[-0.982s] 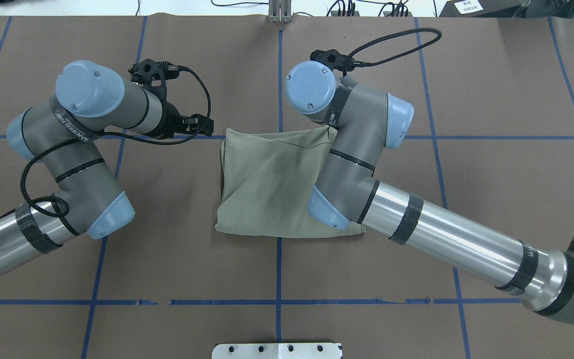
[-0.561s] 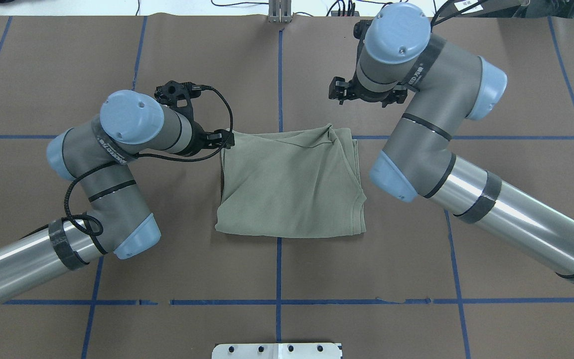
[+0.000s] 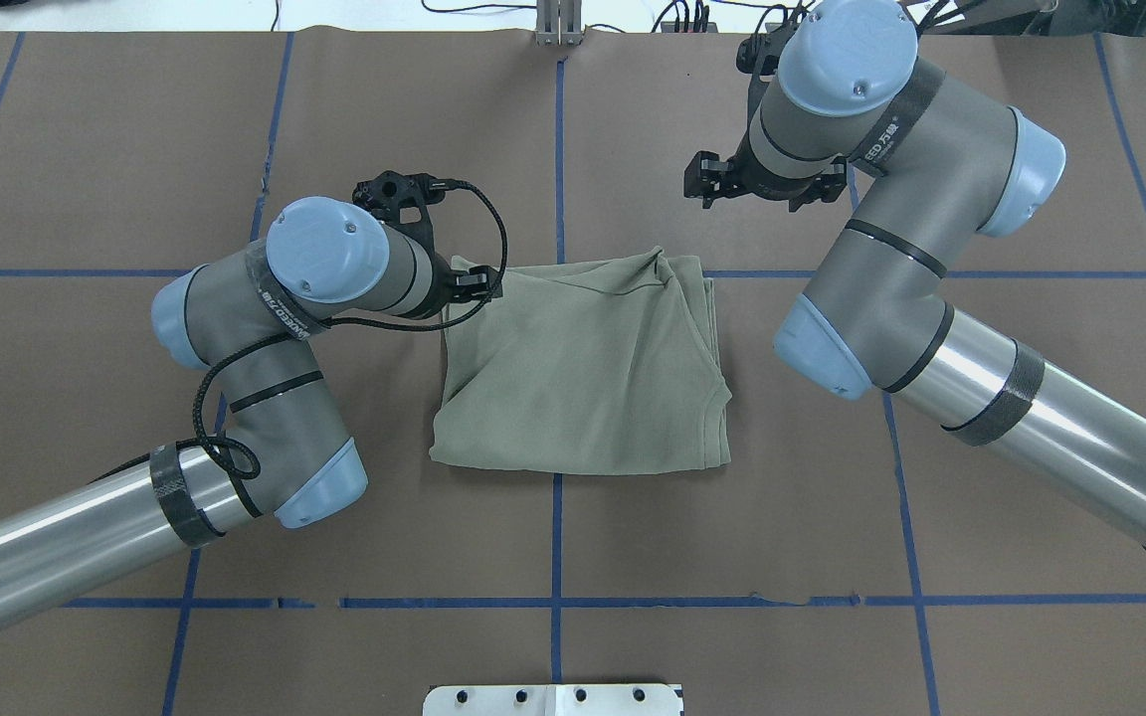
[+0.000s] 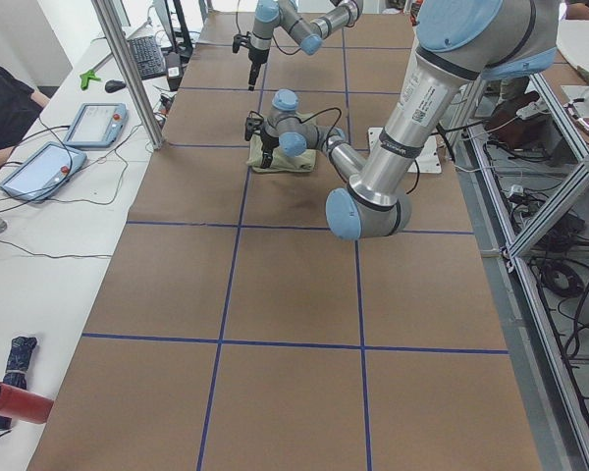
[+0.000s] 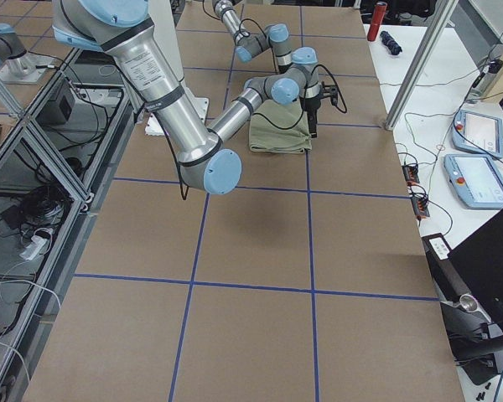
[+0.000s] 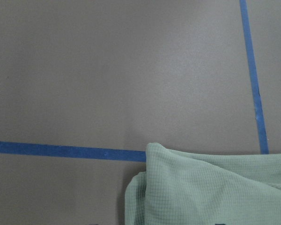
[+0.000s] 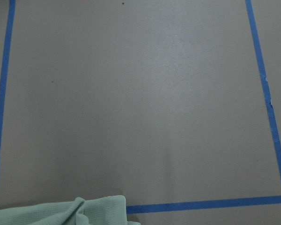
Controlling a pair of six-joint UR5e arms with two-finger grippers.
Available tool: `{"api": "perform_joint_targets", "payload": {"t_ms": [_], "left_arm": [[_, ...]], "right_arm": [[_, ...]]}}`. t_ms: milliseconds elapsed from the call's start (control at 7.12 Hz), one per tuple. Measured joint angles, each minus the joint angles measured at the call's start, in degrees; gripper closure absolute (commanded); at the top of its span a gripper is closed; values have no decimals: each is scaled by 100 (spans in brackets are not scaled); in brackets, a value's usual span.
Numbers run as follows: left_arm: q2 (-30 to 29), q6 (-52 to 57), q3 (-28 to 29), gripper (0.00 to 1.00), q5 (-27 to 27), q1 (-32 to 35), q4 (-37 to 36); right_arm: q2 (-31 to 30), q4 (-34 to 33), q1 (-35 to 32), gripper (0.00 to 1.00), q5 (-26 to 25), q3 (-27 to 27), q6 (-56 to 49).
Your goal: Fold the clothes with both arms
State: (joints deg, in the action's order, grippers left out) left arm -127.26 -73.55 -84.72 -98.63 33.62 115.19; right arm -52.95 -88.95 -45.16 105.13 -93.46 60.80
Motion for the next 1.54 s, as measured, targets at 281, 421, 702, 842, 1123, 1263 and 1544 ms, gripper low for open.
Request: {"api": "perform_joint_targets", "payload": {"t_ms": [281, 421, 702, 842, 1123, 1263, 1544], "left_arm": [[-110, -1, 123, 46, 92, -68, -20], [-140, -2, 160, 66, 118, -95, -22], [-151, -2, 180, 100, 132, -115, -23], [-136, 0, 182, 100, 133, -116, -23], [-63, 27, 174, 100, 149, -98, -21], [-8, 43, 160, 100, 169, -85, -17], [57, 59, 141, 9, 182, -52, -12]], "right_arm": [[-27, 0, 11, 0, -7, 2, 7], [-34, 0, 14, 0, -9, 3, 9], [-39, 0, 20, 0, -12, 3, 10], [-39, 0, 26, 0, -15, 4, 14], [-40, 0, 37, 0, -20, 2, 33], [-42, 0, 40, 0, -24, 0, 40], [-57, 0, 56, 0, -27, -1, 53]]}}
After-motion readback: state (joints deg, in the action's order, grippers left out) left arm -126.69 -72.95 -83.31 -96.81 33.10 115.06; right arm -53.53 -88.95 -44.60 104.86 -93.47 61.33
